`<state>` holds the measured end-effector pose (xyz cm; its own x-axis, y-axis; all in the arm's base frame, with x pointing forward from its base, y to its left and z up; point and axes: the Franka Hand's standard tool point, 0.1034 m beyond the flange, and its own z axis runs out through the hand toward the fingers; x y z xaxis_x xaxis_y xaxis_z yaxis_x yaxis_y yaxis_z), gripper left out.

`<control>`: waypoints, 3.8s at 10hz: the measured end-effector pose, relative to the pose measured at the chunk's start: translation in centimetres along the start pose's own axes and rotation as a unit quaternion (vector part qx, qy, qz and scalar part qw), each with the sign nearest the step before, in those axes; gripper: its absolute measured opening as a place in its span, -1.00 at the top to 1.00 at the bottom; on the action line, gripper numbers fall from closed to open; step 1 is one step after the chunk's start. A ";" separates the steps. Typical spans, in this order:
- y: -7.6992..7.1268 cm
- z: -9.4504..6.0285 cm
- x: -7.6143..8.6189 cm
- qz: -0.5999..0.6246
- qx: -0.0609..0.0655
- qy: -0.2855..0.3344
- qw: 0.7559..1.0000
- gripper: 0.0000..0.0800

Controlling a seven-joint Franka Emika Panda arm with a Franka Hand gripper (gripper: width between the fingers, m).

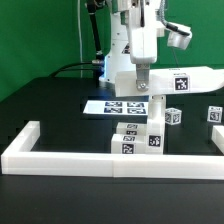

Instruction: Assemble chair

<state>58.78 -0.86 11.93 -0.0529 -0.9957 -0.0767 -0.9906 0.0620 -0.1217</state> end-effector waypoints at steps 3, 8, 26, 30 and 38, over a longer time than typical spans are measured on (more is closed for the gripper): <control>0.0 0.0 0.0 0.012 0.001 -0.001 1.000 0.27; 0.0 0.0 0.0 0.020 0.001 -0.004 1.000 0.27; 0.3 1.3 0.5 0.009 -0.006 0.005 1.000 0.27; 0.1 1.3 0.4 0.005 -0.004 0.006 1.000 0.27; -0.2 1.3 0.1 -0.036 -0.008 0.004 0.999 0.27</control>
Offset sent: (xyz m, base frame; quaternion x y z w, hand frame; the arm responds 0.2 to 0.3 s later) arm -0.0028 0.0036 0.0000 0.0074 -0.0164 0.0972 0.9951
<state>59.13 -0.92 10.63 0.0186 -0.9980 -0.0602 -0.9937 -0.0117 -0.1117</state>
